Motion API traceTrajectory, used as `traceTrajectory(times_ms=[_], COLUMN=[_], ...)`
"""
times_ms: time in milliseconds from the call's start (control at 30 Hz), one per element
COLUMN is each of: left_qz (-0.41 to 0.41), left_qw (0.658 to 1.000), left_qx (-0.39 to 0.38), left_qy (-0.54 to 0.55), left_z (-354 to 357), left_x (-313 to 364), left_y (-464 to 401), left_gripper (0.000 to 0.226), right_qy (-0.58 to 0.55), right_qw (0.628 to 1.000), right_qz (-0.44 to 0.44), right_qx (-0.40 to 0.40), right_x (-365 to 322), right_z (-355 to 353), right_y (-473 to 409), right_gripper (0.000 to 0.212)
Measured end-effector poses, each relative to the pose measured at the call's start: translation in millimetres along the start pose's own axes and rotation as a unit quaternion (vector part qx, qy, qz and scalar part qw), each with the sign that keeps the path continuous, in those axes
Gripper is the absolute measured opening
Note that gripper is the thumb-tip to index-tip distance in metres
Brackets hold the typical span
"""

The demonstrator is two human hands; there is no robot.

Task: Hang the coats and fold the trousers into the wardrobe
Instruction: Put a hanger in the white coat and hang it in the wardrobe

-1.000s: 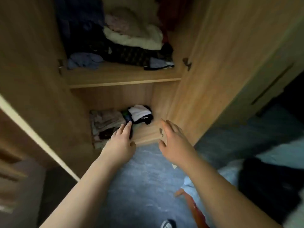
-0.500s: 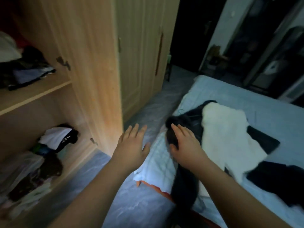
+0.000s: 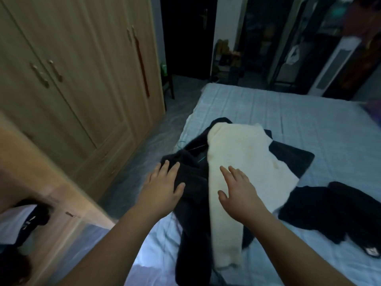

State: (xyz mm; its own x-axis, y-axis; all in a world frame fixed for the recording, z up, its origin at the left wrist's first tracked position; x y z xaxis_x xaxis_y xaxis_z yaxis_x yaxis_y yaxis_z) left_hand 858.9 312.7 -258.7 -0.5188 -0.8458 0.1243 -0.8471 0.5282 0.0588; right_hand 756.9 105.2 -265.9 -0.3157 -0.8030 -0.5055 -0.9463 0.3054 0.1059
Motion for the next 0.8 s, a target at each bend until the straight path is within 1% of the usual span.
traceTrajectory(times_ms=[133,333,533,667,800], left_qz=[0.005,-0.013,-0.021,-0.021,-0.021], left_qw=[1.0,0.997,0.99,0.987,0.983], left_qx=[-0.026,-0.065,-0.102,-0.108,-0.125], left_qy=[0.013,0.051,0.09,0.117,0.129], left_z=[18.2,55.3,91.3,107.5,127.3], left_x=[40.8,77.4,82.4,85.1,85.6], left_y=[-63.1,-141.3,-211.0,-259.5,-314.3], left_gripper=[0.067,0.068,0.07,0.07,0.069], right_qy=[-0.014,-0.036,-0.055,-0.053,-0.046], right_qw=[1.0,0.998,0.995,0.994,0.993], right_qz=[-0.002,0.034,0.072,0.089,0.097], right_qx=[-0.012,-0.041,-0.048,-0.042,-0.042], right_x=[47.0,110.7,154.1,168.2,178.5], right_z=[-15.7,-20.2,-7.0,-4.4,-6.3], right_y=[-45.6,-103.6,-156.7,-191.4,-247.1], right_gripper=[0.073,0.073,0.073,0.073,0.074])
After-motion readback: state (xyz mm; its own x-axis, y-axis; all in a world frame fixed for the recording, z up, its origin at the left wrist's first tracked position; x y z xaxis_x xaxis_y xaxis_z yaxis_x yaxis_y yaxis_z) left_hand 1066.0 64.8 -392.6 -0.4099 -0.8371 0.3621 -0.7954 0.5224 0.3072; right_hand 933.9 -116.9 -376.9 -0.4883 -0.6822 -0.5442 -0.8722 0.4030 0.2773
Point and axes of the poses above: each hand's wrist, its own y-axis away from the middle knuckle, its own z-axis out of the palm, x = y × z, the point moved 3 cm from there along -y, towards the middle knuckle, and after that the axes turned 10 degrees about -y, right-handed, at the moved point
